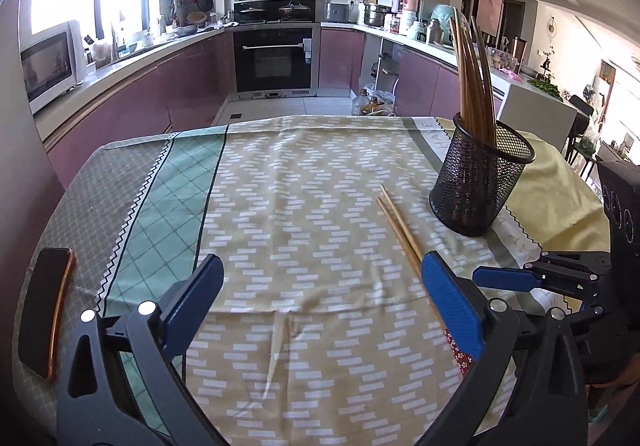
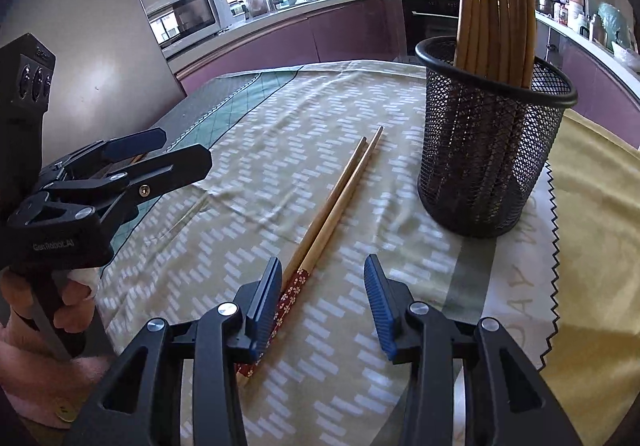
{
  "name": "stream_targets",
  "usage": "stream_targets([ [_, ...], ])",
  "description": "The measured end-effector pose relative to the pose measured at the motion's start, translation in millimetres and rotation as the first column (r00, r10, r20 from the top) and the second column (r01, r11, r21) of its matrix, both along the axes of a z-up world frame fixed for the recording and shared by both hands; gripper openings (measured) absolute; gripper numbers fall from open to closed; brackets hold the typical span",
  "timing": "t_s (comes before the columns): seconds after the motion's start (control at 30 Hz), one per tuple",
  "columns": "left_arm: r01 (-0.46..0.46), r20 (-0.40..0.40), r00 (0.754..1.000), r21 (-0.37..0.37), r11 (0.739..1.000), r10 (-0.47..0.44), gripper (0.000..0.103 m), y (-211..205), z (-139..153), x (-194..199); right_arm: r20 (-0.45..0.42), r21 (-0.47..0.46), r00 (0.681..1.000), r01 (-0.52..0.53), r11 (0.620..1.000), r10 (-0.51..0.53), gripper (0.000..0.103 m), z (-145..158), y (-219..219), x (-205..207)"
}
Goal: Organize utensils
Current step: 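Open both grippers to release the chopsticks in the cup and withdraw, then move the right gripper onto a remaining chopstick and close it while the left gripper grasps another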
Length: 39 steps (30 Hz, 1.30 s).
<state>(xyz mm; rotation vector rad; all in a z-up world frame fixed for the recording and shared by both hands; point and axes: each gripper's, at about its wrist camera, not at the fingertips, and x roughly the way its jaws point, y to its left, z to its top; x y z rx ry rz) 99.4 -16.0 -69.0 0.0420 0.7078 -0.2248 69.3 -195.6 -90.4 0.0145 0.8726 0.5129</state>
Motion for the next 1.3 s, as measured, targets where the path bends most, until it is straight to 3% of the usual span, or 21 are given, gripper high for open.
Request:
stream_targets([
  [0.53, 0.024, -0.021, 0.999, 0.008, 1.000, -0.023, 0.097, -4.2, -5.1, 3.1, -0.010, -0.032, 0.999, 0.038, 0.999, -0.038, 0.040, -5.2, 2.6, 0.4],
  [0.8, 0.109, -0.063, 0.992, 0.044, 0.993, -0.106, 0.097, -24.9, -16.2, 2.6, -0.036, -0.014, 0.997, 0.067, 0.998, -0.067, 0.039, -4.4, -14.8, 2.4],
  [1.3, 0.231, -0.173, 0.961, 0.081, 0.970, -0.214, 0.085, -58.3, -43.8, 10.6, -0.052, 0.005, 0.996, 0.076, 0.997, -0.075, 0.037, -5.7, -27.5, 3.4],
])
